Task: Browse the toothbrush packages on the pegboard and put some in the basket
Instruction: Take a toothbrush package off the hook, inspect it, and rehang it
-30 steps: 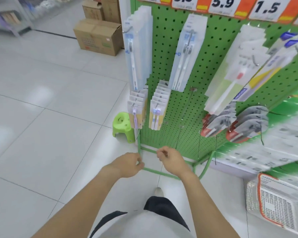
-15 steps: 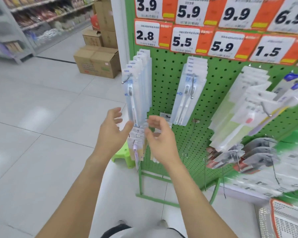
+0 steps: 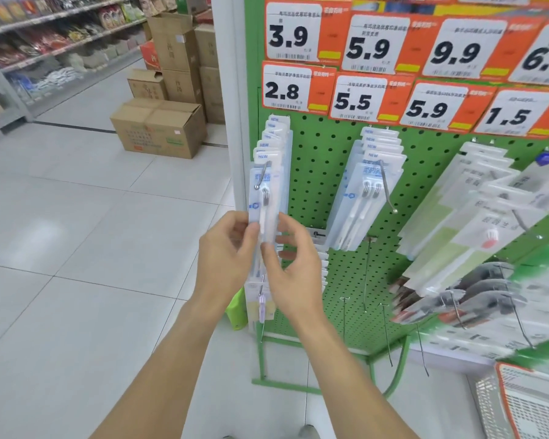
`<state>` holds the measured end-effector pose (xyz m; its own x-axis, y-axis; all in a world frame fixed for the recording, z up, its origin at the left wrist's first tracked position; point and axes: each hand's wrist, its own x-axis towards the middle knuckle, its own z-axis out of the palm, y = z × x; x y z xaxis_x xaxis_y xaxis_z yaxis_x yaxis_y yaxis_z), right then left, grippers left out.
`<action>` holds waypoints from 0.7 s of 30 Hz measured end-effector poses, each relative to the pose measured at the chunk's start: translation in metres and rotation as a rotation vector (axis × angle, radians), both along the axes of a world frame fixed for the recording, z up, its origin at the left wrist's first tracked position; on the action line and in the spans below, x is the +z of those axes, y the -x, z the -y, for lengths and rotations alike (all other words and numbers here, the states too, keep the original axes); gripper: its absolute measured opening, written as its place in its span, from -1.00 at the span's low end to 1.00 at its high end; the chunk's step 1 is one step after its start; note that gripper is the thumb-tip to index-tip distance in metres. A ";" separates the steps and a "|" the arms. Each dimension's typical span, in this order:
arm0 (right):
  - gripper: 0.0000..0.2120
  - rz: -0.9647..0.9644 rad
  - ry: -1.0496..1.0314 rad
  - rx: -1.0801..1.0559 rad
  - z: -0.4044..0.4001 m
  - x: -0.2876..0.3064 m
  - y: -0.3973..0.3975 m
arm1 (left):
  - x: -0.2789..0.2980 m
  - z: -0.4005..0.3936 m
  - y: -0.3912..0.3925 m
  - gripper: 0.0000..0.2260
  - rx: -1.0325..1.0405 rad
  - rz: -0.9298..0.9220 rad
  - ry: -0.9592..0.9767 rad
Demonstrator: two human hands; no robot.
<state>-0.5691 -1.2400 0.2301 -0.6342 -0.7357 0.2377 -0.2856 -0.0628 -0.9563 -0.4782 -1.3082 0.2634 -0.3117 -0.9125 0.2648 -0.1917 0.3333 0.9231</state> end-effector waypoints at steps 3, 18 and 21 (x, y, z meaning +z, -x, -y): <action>-0.73 0.061 0.094 -0.053 -0.001 0.010 -0.001 | 0.003 -0.002 -0.008 -0.87 -0.066 -0.029 0.008; -0.81 0.106 0.068 0.170 -0.028 0.022 -0.001 | -0.002 -0.031 -0.045 -0.84 -0.149 -0.097 -0.047; -0.80 0.131 0.066 0.217 -0.035 0.020 -0.002 | -0.003 -0.039 -0.048 -0.83 -0.175 -0.136 -0.114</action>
<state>-0.5674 -1.2052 0.2505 -0.4917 -0.8436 0.2156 -0.1323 -0.1723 -0.9761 -0.4305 -1.2696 0.2608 -0.4357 -0.8743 0.2137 -0.0113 0.2427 0.9700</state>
